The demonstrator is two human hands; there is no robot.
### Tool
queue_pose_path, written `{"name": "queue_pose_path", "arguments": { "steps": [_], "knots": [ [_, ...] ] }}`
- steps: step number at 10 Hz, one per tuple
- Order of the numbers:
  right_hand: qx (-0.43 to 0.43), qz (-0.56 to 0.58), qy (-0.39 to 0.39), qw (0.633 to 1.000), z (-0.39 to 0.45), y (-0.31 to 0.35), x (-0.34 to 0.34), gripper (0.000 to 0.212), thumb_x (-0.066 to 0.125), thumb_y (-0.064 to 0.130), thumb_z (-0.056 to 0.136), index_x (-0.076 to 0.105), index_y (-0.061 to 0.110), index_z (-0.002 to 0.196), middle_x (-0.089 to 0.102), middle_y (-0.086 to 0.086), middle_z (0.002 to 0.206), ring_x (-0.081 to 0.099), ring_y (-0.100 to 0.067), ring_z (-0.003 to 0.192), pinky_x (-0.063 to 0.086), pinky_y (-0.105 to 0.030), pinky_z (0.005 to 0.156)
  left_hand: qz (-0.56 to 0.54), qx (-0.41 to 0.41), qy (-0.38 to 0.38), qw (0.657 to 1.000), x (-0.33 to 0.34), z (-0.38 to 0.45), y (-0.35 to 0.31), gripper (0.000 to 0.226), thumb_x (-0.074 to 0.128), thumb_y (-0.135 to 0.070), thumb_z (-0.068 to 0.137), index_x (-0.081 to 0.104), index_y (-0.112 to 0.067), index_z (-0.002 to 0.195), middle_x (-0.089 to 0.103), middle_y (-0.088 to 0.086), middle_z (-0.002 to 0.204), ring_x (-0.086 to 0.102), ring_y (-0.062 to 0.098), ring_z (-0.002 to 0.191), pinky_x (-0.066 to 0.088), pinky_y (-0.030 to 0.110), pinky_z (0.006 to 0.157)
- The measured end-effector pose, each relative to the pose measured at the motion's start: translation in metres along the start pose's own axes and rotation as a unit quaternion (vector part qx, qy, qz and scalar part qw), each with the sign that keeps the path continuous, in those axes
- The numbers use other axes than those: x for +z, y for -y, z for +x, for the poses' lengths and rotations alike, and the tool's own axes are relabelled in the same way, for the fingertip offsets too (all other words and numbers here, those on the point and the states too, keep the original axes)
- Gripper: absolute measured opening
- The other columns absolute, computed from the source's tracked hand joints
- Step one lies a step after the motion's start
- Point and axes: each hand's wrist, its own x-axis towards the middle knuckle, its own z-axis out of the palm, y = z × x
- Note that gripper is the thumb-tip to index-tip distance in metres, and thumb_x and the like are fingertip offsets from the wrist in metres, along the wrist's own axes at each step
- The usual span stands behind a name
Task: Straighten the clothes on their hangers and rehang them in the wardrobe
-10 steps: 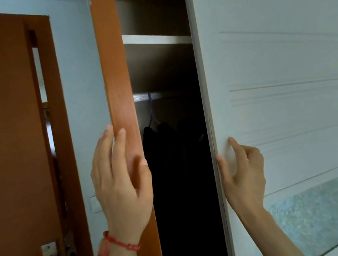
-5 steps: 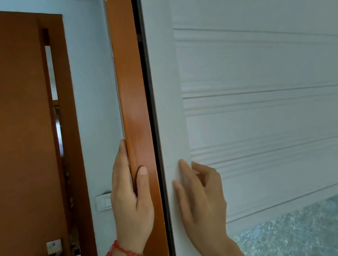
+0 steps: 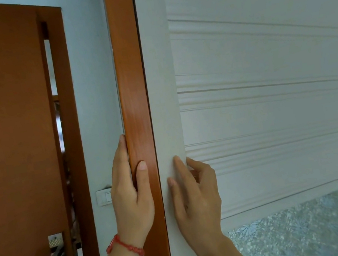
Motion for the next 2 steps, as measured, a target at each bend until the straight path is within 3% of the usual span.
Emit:
{"name": "queue_pose_path", "arguments": {
  "steps": [1,2],
  "knots": [
    [-0.012,0.020,0.026,0.999,-0.001,-0.001,-0.001,0.035,0.046,0.029,0.090,0.050,0.022,0.123,0.045,-0.001,0.115,0.050,-0.010,0.092,0.044,-0.014,0.065,-0.016,-0.008,0.006,1.000,-0.001,0.000,-0.003,0.054,0.034,-0.050,0.084,0.025,-0.036,0.136,0.039,-0.008,0.145,0.036,0.005,0.134,0.034,0.010,0.104],
    [0.007,0.148,0.058,0.987,0.019,-0.013,-0.024,0.030,0.051,0.028,0.088,0.060,0.028,0.116,0.058,0.006,0.105,0.056,0.000,0.083,0.048,-0.011,0.065,-0.070,-0.032,-0.005,0.997,-0.020,0.008,-0.008,0.041,0.051,-0.049,0.084,0.043,-0.044,0.124,0.052,-0.033,0.124,0.044,-0.006,0.124,0.038,0.001,0.094]
  ]
}}
